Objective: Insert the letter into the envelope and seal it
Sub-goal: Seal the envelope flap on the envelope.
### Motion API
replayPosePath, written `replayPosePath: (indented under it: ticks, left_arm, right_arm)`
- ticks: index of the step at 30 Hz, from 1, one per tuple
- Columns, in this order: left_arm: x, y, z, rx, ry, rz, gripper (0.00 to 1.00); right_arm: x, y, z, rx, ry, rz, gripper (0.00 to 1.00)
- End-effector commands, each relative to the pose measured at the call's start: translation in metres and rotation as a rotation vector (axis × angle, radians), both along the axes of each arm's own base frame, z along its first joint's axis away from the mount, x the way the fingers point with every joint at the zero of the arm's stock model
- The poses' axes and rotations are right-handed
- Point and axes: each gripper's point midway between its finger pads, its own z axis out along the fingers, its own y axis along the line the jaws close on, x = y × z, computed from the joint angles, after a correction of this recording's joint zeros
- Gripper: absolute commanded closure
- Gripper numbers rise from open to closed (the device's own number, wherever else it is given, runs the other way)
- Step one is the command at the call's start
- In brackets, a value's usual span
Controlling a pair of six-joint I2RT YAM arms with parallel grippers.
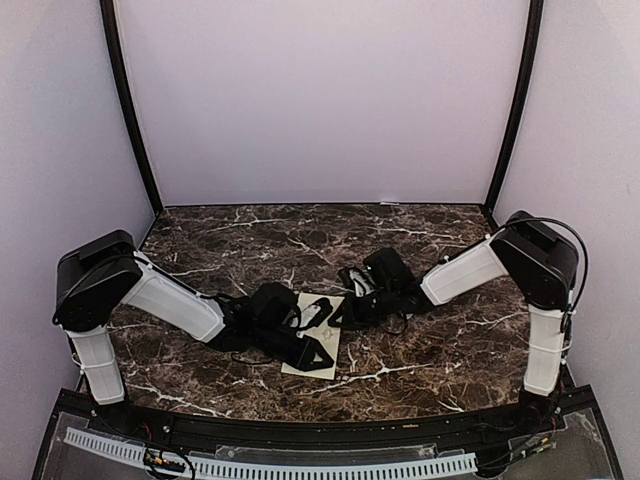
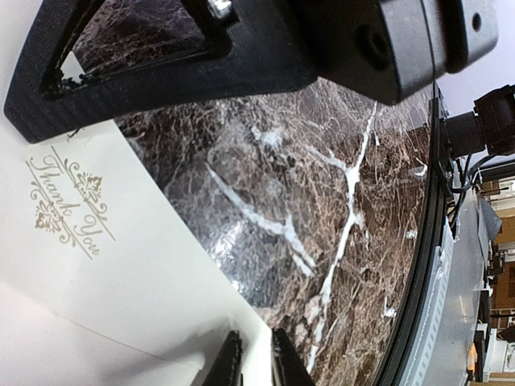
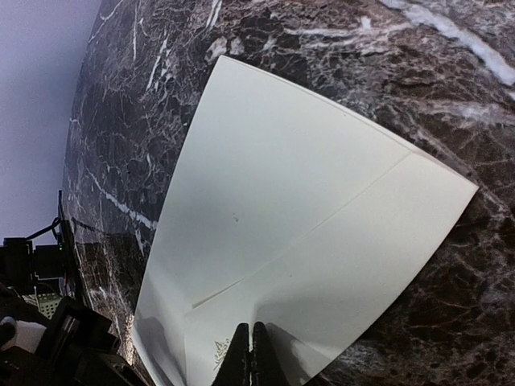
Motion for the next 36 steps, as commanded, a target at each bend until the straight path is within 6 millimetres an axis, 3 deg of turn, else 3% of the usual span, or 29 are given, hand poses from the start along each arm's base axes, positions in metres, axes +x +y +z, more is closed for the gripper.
replayPosePath:
  ticks: [1, 7, 12, 26, 36]
  left_arm:
    - [-0.007, 0.014, -0.012, 0.074, 0.033, 0.011, 0.87]
    - [-0.007, 0.014, -0.013, 0.074, 0.034, 0.011, 0.87]
    - [-0.007, 0.014, -0.013, 0.072, 0.036, 0.012, 0.87]
    - [-0.008, 0.014, -0.013, 0.071, 0.036, 0.012, 0.87]
    - [-0.008, 0.014, -0.012, 0.069, 0.035, 0.012, 0.88]
  right_arm:
    - [-0.021, -0.003, -0.023, -0.068, 0.038, 0.050, 0.98]
    - [-0.053, 0.005, -0.021, -0.053, 0.068, 0.119, 0.98]
    - [-0.063, 0.021, -0.018, -0.037, 0.069, 0.157, 0.98]
    - [-0.025, 0.021, -0.019, -0.020, 0.061, 0.036, 0.99]
    - [-0.023, 0.020, -0.028, -0.021, 0.083, 0.019, 0.99]
